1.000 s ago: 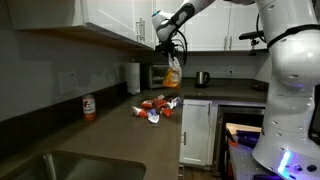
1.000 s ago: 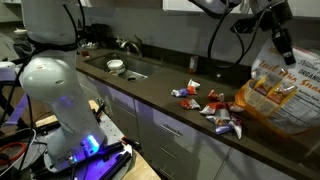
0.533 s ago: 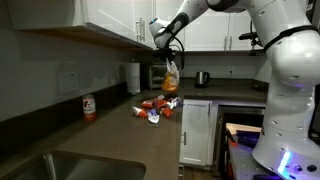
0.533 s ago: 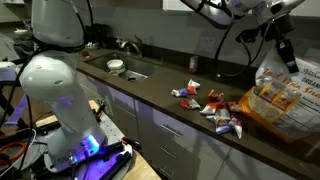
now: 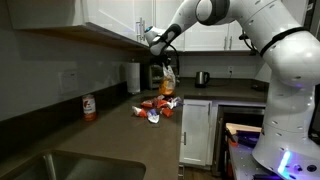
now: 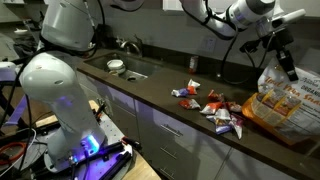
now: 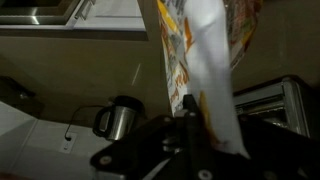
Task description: Move the large packet to the right side of the counter
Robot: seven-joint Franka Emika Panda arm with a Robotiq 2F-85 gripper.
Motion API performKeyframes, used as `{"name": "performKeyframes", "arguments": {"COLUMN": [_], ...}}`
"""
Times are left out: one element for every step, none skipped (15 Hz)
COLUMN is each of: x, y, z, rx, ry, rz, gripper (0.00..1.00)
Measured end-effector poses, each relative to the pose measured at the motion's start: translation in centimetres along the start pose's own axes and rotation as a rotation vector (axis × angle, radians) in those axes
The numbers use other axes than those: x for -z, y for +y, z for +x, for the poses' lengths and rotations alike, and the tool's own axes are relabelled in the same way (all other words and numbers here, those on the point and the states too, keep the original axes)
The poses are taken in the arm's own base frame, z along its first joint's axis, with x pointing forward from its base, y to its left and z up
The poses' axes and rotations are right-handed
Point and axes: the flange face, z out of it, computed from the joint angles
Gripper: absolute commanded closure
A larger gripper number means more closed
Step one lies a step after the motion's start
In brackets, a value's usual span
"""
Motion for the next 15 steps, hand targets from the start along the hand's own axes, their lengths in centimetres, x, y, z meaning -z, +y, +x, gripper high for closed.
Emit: {"name": "performKeyframes", "arguments": {"x": [-0.27,-0.47,-0.62,-0.71,-0.73,-0.74,-0.75,-0.76,-0.76,-0.76,-0.76,-0.75,-0.76,-0.76,-0.77], "y": [0.05,0.1,0.15,0.17,0.17,0.13,0.09,0.07,0.07,0.07,0.07,0.06,0.06,0.06,0.03], "z": [0.3,0.59,0.87,1.08,1.19,1.23,1.22,1.21,1.21,1.22,1.21,1.21,1.22,1.22,1.17], "rx": [-0.001,0.0,0.002,0.002,0.003,0.003,0.004,0.004,0.004,0.004,0.004,0.004,0.004,0.004,0.005], "ry": [0.003,0.008,0.014,0.019,0.021,0.023,0.023,0.023,0.023,0.023,0.023,0.024,0.024,0.024,0.023], "rz": [-0.004,-0.008,-0.012,-0.014,-0.015,-0.015,-0.015,-0.015,-0.015,-0.015,-0.015,-0.015,-0.015,-0.015,-0.015], "gripper": [0.97,0.97,0.97,0.97,0.97,0.97,0.97,0.97,0.97,0.97,0.97,0.97,0.97,0.97,0.97]}}
